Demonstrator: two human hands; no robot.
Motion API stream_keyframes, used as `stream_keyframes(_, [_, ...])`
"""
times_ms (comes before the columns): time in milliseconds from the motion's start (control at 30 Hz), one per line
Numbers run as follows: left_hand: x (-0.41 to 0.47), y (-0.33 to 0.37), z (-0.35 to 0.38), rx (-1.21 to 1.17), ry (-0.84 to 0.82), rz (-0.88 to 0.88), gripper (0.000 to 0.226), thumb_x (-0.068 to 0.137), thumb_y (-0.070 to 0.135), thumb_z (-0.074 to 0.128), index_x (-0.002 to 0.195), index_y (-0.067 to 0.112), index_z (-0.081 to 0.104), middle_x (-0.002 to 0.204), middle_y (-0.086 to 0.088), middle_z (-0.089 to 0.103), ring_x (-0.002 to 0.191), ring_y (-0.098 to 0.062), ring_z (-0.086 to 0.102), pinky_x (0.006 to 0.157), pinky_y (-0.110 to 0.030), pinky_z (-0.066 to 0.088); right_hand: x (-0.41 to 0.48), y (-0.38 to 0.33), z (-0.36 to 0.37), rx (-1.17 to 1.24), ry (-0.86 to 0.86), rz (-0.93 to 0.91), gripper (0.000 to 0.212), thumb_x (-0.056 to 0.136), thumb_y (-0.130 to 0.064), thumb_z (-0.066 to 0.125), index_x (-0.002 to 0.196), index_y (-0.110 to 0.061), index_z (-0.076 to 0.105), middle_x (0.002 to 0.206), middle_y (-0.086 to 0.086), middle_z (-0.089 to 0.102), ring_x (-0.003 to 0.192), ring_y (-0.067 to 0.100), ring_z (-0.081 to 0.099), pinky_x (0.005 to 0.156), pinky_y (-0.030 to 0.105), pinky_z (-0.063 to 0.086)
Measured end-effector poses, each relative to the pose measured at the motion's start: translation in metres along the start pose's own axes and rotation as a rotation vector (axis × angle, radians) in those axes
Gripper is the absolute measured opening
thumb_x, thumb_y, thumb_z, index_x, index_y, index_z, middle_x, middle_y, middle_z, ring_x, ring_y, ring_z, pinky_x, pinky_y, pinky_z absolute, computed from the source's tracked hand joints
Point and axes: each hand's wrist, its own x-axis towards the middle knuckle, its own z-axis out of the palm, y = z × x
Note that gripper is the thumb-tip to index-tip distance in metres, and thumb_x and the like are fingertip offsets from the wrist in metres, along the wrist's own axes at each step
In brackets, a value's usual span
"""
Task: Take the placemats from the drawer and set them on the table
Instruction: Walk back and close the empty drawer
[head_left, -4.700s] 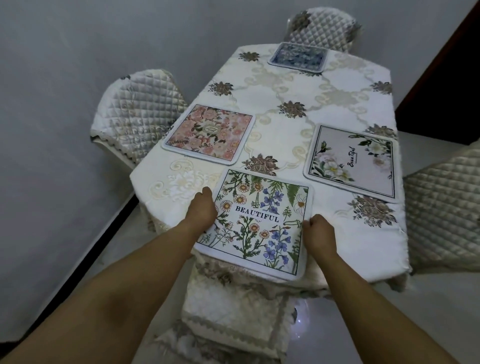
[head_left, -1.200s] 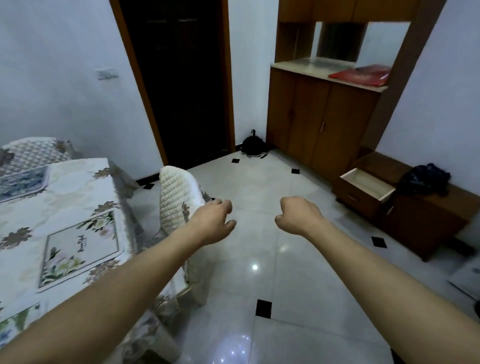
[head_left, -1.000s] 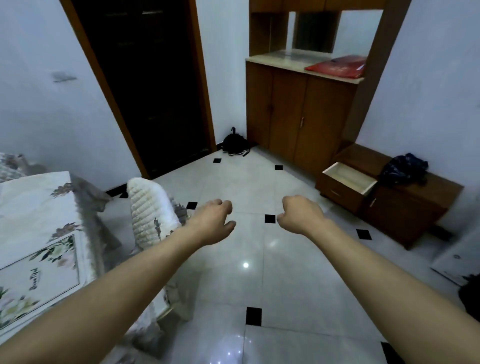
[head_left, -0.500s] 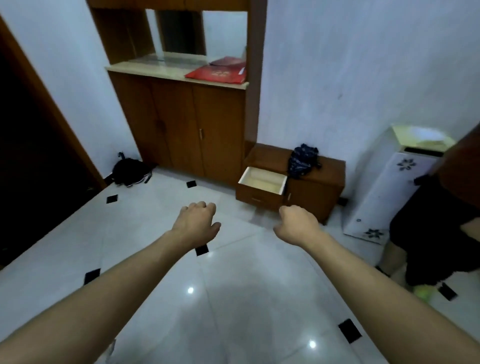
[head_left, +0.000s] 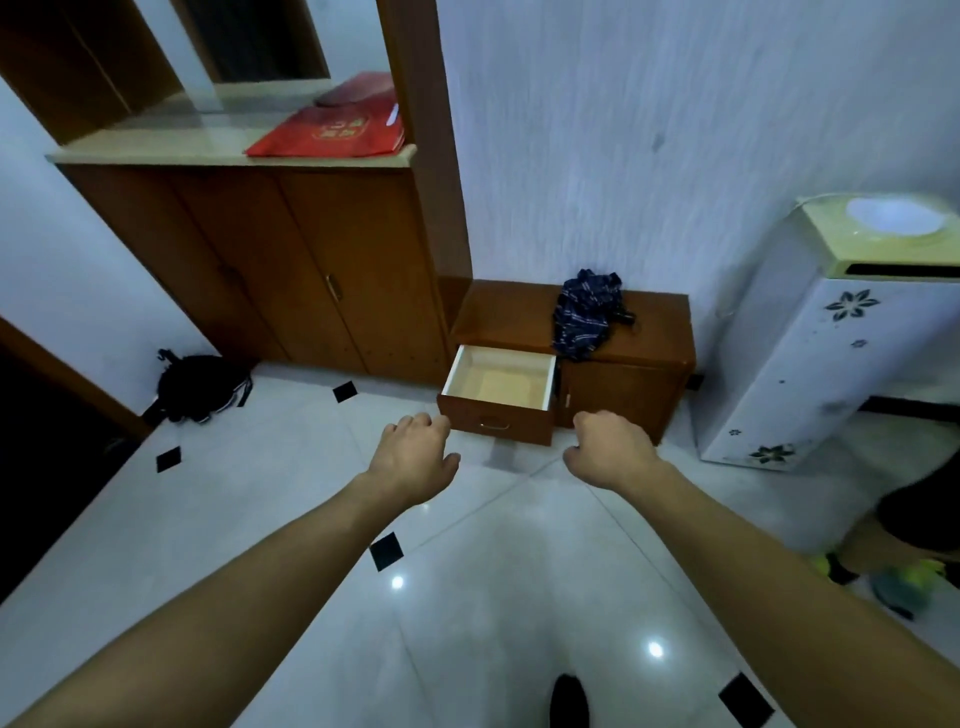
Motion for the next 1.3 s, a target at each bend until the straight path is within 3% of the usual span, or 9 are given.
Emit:
stream_keyframes(267, [0.146, -0.030, -0.002, -0.014, -0.017, -0.009, 0.041, 0.094, 0.041, 0.049, 0.125, 0.014, 0.050, 0.119, -0.010, 0.059, 0.111, -0.029, 0.052, 0.094, -0.041, 0.041, 0.150, 0.004, -0.022, -0.011, -0.051, -0.041, 0.019, 0.082, -0.034, 0.055, 0.084, -0.018, 0.046, 0.092, 0.008, 0.059, 0.086, 0.029, 0.061, 0.069, 0.037, 0.049])
stream_keyframes(467, [0.284, -0.082, 0.016, -0.001, -0.033, 0.091, 0.040, 0.092, 0.041, 0.049, 0.123, 0.016, 0.051, 0.119, -0.009, 0.059, 0.112, -0.030, 0.052, 0.094, -0.042, 0.042, 0.271, -0.012, -0.013, -0.010, -0.079, 0.029, 0.017, 0.082, -0.030, 0.055, 0.084, -0.019, 0.042, 0.088, 0.005, 0.049, 0.089, 0.030, 0.059, 0.070, 0.037, 0.045])
stream_keyframes(633, [0.400, -0.125, 0.041, 0.011, -0.055, 0.219, 0.042, 0.091, 0.039, 0.051, 0.124, 0.014, 0.050, 0.118, -0.009, 0.057, 0.110, -0.029, 0.051, 0.093, -0.041, 0.040, 0.367, -0.027, 0.015, 0.045, -0.080, 0.163, 0.014, 0.084, -0.027, 0.054, 0.089, -0.016, 0.048, 0.099, 0.010, 0.058, 0.091, 0.031, 0.058, 0.073, 0.036, 0.046])
stream_keyframes(833, [0.501, -0.152, 0.092, -0.013, -0.114, 0.292, 0.037, 0.091, 0.038, 0.052, 0.119, 0.015, 0.055, 0.116, -0.007, 0.059, 0.107, -0.026, 0.053, 0.092, -0.040, 0.043, 0.446, -0.025, 0.060, 0.113, -0.072, 0.271, 0.026, 0.086, -0.028, 0.056, 0.102, -0.008, 0.057, 0.103, 0.015, 0.061, 0.096, 0.034, 0.059, 0.075, 0.036, 0.046])
stream_keyframes(1033, [0.562, -0.152, 0.170, -0.010, -0.173, 0.317, 0.031, 0.088, 0.030, 0.056, 0.112, 0.010, 0.059, 0.107, -0.012, 0.062, 0.099, -0.033, 0.055, 0.085, -0.042, 0.043, 0.510, 0.003, 0.128, 0.129, -0.066, 0.252, 0.027, 0.087, -0.025, 0.054, 0.105, -0.005, 0.057, 0.100, 0.016, 0.061, 0.092, 0.034, 0.058, 0.068, 0.034, 0.041])
stream_keyframes(1167, [0.564, -0.146, 0.236, -0.181, -0.200, 0.224, 0.019, 0.084, 0.022, 0.064, 0.099, 0.010, 0.061, 0.087, -0.011, 0.062, 0.081, -0.032, 0.058, 0.069, -0.036, 0.045, 0.534, 0.020, 0.199, 0.318, -0.132, 0.296, 0.025, 0.089, -0.027, 0.055, 0.105, -0.008, 0.059, 0.094, 0.010, 0.061, 0.084, 0.029, 0.060, 0.064, 0.030, 0.043])
stream_keyframes(1233, [0.552, -0.143, 0.279, -0.358, -0.328, 0.027, 0.016, 0.088, 0.023, 0.063, 0.095, 0.009, 0.061, 0.084, -0.008, 0.062, 0.079, -0.028, 0.059, 0.065, -0.029, 0.041, 0.537, 0.025, 0.243, 0.557, -0.242, 0.485, 0.017, 0.088, -0.027, 0.058, 0.093, -0.011, 0.060, 0.083, 0.003, 0.059, 0.077, 0.023, 0.058, 0.065, 0.027, 0.042])
stream_keyframes(1300, [0.540, -0.140, 0.319, -0.515, -0.506, -0.240, 0.018, 0.091, 0.026, 0.062, 0.094, 0.008, 0.060, 0.090, -0.006, 0.065, 0.088, -0.025, 0.062, 0.071, -0.027, 0.041, 0.538, 0.029, 0.283, 0.824, -0.384, 0.753, 0.016, 0.086, -0.025, 0.059, 0.076, -0.013, 0.058, 0.073, 0.002, 0.060, 0.072, 0.020, 0.058, 0.067, 0.026, 0.042])
